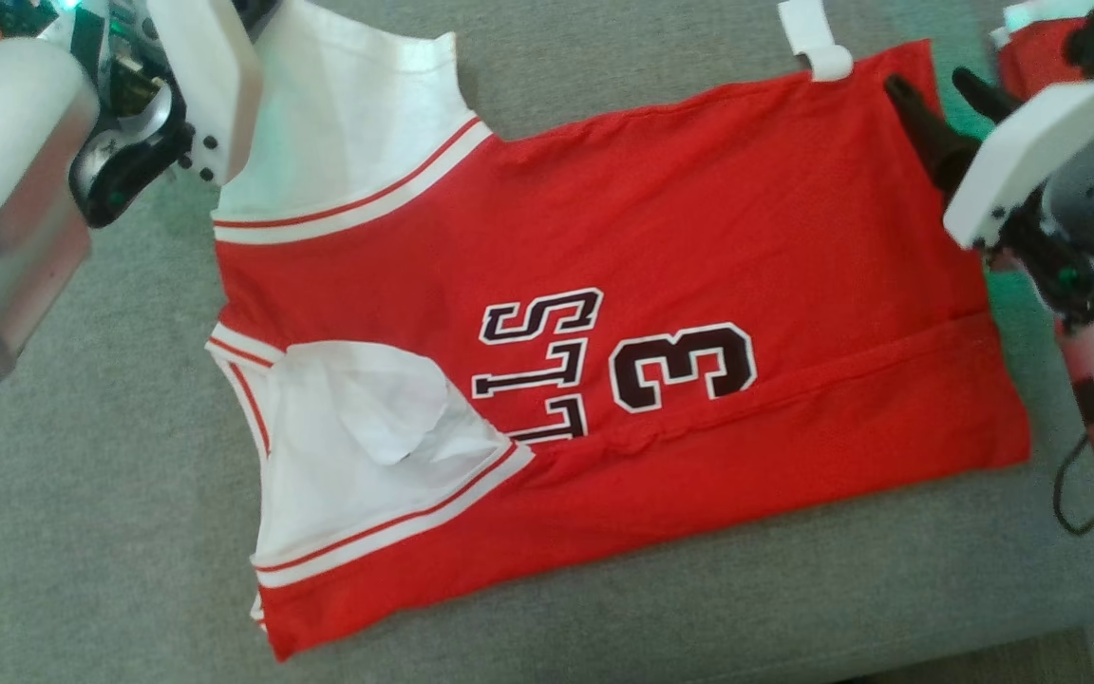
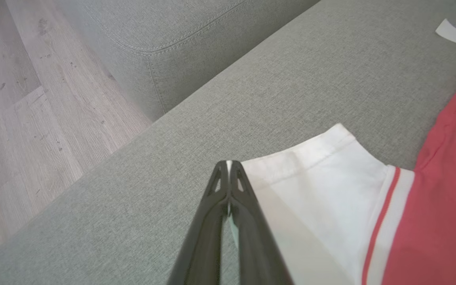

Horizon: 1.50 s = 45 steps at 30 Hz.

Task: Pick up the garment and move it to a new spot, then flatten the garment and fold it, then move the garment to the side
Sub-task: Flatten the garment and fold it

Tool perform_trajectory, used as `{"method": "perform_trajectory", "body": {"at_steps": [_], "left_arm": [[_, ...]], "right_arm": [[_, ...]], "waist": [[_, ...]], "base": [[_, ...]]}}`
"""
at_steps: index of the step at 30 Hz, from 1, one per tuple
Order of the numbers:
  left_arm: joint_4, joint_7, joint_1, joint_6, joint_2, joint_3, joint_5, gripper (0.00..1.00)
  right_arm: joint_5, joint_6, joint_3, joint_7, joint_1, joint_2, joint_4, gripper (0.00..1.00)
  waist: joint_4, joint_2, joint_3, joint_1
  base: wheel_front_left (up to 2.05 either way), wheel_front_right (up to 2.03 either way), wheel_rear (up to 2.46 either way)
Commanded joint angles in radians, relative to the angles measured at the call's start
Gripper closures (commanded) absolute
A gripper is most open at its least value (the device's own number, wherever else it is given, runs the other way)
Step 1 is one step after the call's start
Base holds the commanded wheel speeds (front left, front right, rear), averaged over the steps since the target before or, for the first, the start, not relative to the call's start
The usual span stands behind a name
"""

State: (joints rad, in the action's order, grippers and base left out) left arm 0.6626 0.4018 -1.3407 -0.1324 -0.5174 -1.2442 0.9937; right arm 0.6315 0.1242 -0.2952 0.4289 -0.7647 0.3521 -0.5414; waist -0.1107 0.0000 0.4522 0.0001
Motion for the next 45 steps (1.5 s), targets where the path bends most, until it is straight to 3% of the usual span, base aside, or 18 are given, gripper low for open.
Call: {"method": "perform_trajectory", "body": {"at_steps": [1, 14, 17, 19, 20, 23, 26, 27, 38, 45], "left_arm": [[-0.016, -0.014, -0.065, 0.002, -0.024, 0.025, 0.009, 1.0], [0.002, -0.06, -0.09, 0.002, -0.015, -0.009, 0.045, 1.0], [0.005, -0.066, -0.093, 0.002, -0.015, -0.015, 0.05, 1.0], [0.006, -0.07, -0.094, 0.002, -0.016, -0.018, 0.052, 1.0], [0.007, -0.071, -0.094, 0.002, -0.016, -0.02, 0.054, 1.0], [0.008, -0.078, -0.094, 0.002, -0.016, -0.024, 0.054, 1.0], [0.008, -0.084, -0.094, 0.002, -0.017, -0.026, 0.052, 1.0], [0.007, -0.089, -0.094, 0.002, -0.018, -0.027, 0.049, 1.0], [0.064, -0.31, -0.133, 0.002, -0.019, -0.034, -0.088, 1.0], [0.116, -0.432, -0.122, 0.002, 0.016, -0.032, -0.087, 1.0]], "right_arm": [[0.013, 0.007, -0.007, 0.004, -0.039, -0.008, 0.001, 0.0], [0.065, 0.007, -0.063, -0.05, -0.157, -0.02, -0.156, 0.0], [0.077, 0.007, -0.078, -0.064, -0.172, -0.015, -0.174, 0.07], [0.083, 0.007, -0.088, -0.072, -0.18, -0.01, -0.185, 0.26], [0.084, 0.007, -0.093, -0.076, -0.183, -0.007, -0.192, 0.29], [0.087, 0.007, -0.106, -0.086, -0.194, 0.002, -0.21, 0.65], [0.09, 0.007, -0.11, -0.095, -0.201, 0.007, -0.223, 0.65], [0.091, 0.007, -0.113, -0.099, -0.205, 0.01, -0.229, 1.0], [0.144, 0.007, -0.106, -0.201, -0.236, 0.033, -0.252, 1.0], [0.244, 0.007, -0.086, -0.222, -0.198, 0.113, -0.21, 1.0]], "waist": [[0.011, 0.0, 0.011, -0.0001], [0.033, 0.0, 0.023, -0.0001], [0.037, 0.0, 0.024, -0.0001], [0.038, 0.0, 0.023, -0.0001], [0.039, 0.0, 0.022, -0.0001], [0.041, 0.0, 0.02, -0.0001], [0.042, 0.0, 0.019, -0.0001], [0.043, 0.0, 0.018, -0.0001], [0.064, 0.0, -0.003, -0.0001], [0.109, 0.0, -0.044, -0.0001]], "base": [[0.0, 0.0, 0.0], [0.0, 0.0, 0.0], [0.0, 0.0, 0.0], [0.0, 0.0, 0.0], [0.0, 0.0, 0.0], [0.0, 0.0, 0.0], [0.0, 0.0, 0.0], [0.0, 0.0, 0.0], [0.0, 0.0, 0.0], [0.0, 0.0, 0.0]]}}
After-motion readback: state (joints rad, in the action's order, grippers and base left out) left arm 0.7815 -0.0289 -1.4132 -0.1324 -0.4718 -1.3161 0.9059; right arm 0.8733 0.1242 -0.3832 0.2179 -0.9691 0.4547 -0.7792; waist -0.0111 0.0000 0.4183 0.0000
